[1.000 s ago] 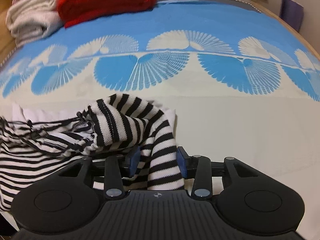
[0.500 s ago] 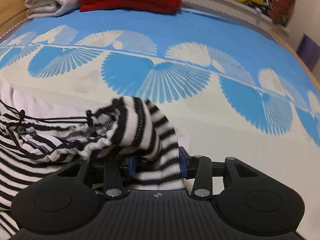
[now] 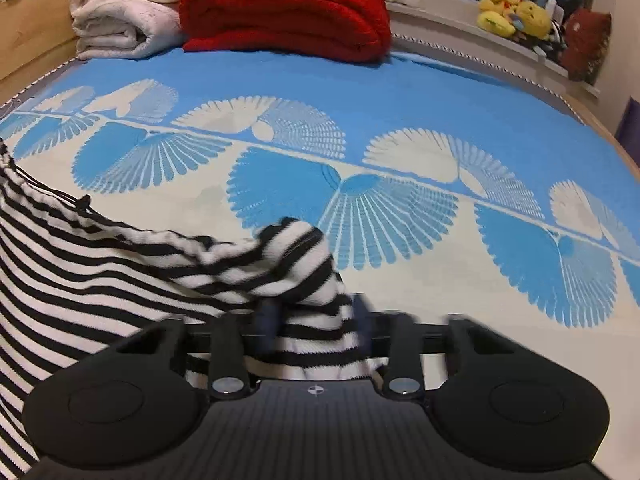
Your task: Fold small clothes
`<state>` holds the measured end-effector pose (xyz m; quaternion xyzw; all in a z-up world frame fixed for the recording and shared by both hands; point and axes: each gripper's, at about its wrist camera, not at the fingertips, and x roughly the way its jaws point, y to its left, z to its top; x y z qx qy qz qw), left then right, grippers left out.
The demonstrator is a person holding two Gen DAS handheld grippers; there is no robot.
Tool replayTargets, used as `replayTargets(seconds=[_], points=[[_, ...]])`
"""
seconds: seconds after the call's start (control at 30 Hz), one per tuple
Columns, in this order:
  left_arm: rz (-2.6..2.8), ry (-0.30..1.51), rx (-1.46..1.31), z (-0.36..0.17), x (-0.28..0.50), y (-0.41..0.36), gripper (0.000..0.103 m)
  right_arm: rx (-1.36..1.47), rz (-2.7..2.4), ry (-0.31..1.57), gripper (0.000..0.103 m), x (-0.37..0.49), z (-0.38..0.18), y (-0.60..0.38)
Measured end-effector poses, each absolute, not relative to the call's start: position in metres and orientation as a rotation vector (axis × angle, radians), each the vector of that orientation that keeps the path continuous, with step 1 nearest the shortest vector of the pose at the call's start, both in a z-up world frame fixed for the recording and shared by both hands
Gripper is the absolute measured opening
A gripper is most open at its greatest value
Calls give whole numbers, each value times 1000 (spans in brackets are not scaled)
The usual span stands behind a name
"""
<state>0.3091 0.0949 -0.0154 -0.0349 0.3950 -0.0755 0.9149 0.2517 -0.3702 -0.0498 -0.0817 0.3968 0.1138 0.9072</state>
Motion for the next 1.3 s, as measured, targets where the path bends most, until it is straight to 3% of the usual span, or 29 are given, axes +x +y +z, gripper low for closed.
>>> replayTargets(seconds=[0.03,0.2,0.37,0.43,0.53,0.63,0.73,0.97,1.3], points=[[-152,809,-63,-16,312,94,4,-162,246,804,4,252,-47,-370],[-174,808,-27,-24,319,83,4,41,134,674,5,258,-22,-398],[-128,967,84,-69,338,70,9,-64,91,818,8,275,-58,-388],[-114,1038,101,-84,341,71,27,-135,89,881,17,279,-74,-380],[-115,1096,-7,-83,340,86,44,-132,20,959,43,281,-87,-385],[-94,1109,-285,-69,331,124,61,26,-30,933,44,275,-68,-407],[-112,1092,-418,-50,308,146,61,196,-23,888,44,251,-46,-434],[-213,1131,-316,-18,238,148,61,367,129,988,45,181,-38,-470],[-201,1316,-249,-71,213,138,59,186,192,1220,47,137,-79,-463]])
